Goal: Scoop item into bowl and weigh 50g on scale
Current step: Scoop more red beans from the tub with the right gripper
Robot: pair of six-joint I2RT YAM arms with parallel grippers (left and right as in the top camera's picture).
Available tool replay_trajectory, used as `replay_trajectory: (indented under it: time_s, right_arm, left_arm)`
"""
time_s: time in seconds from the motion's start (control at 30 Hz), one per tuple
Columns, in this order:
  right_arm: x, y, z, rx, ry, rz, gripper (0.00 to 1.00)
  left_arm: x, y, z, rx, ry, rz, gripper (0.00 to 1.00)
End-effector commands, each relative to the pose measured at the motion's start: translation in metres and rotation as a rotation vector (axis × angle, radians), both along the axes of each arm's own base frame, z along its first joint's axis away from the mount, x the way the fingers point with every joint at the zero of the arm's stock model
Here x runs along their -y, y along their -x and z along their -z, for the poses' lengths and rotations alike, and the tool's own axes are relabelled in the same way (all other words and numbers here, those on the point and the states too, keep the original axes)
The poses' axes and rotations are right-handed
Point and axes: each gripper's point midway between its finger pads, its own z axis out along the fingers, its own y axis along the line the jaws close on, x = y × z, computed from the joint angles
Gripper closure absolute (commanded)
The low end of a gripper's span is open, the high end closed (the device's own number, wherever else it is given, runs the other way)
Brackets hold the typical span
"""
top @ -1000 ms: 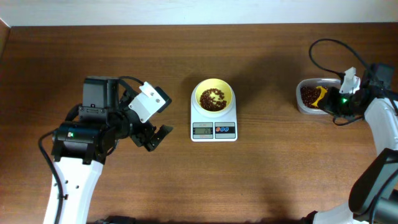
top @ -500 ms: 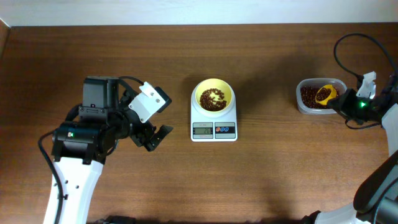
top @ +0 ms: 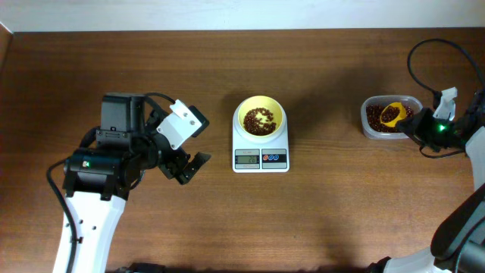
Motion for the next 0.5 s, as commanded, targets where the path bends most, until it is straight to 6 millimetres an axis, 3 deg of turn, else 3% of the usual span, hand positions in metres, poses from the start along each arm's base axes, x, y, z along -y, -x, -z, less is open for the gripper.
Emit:
replay_trajectory:
  time_s: [0.0,0.1,0.17,0.47]
  right_arm:
    - [0.015,0.001,-0.020,0.056,-0.007,0.034,0.96]
    - [0.021,0.007,-0.025,0.059,-0.081,0.076,0.96]
    - [0.030,0.007,-0.022,0.052,-0.040,0.092,0.96]
    - [0.026,0.006,-0.034,0.107,-0.123,0.080,0.96]
  left_arm:
    - [-0.001,-0.002,-0.007,0.026,-0.006,0.008,0.01]
    - [-0.001,-0.002,-0.007,0.026,-0.006,0.008,0.01]
    - [-0.001,-0.002,-0.007,0.026,-0.006,0.008,0.01]
    - [-0.001,-0.002,-0.007,0.026,-0.006,0.008,0.01]
